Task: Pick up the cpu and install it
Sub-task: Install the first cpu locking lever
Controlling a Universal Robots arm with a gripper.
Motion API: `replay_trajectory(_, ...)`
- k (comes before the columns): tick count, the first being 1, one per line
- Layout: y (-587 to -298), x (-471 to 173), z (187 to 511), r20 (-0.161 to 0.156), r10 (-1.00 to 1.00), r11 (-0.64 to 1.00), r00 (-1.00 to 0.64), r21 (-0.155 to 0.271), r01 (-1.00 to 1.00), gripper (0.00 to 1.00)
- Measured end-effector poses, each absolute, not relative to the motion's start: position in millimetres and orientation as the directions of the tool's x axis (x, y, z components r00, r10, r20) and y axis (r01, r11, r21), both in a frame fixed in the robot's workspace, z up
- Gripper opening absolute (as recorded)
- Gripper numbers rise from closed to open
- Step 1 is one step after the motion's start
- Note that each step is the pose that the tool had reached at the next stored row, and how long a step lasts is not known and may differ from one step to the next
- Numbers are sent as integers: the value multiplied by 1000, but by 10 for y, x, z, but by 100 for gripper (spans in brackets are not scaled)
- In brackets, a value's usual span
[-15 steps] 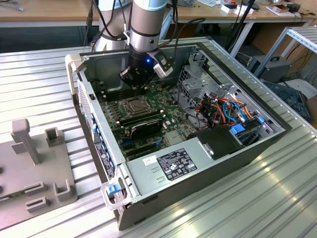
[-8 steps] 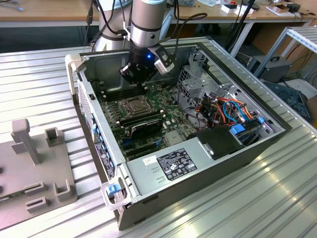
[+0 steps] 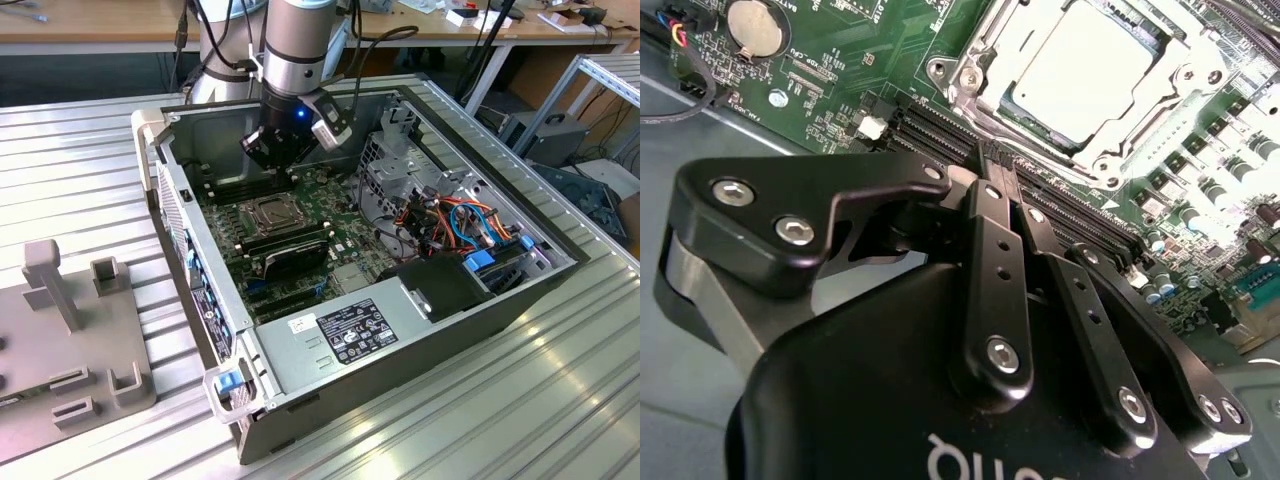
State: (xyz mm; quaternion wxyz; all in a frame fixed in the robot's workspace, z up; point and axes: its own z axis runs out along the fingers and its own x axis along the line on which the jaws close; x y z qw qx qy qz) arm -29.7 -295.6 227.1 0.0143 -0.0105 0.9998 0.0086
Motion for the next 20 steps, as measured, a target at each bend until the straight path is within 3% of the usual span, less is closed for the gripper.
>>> replay_trajectory(6,-3001,-297,2273,-29,-21,1000,-999,17,-21,11)
replay_trajectory(8,-3317,-319,2272,-29,-21,1000,-999,17,-21,11)
replay_trajectory(11,-3423,-490,2271,-29,-21,1000,-999,13,-21,11)
replay_trajectory(20,-3473,-521,2271,-29,-21,1000,-999,14,-21,11)
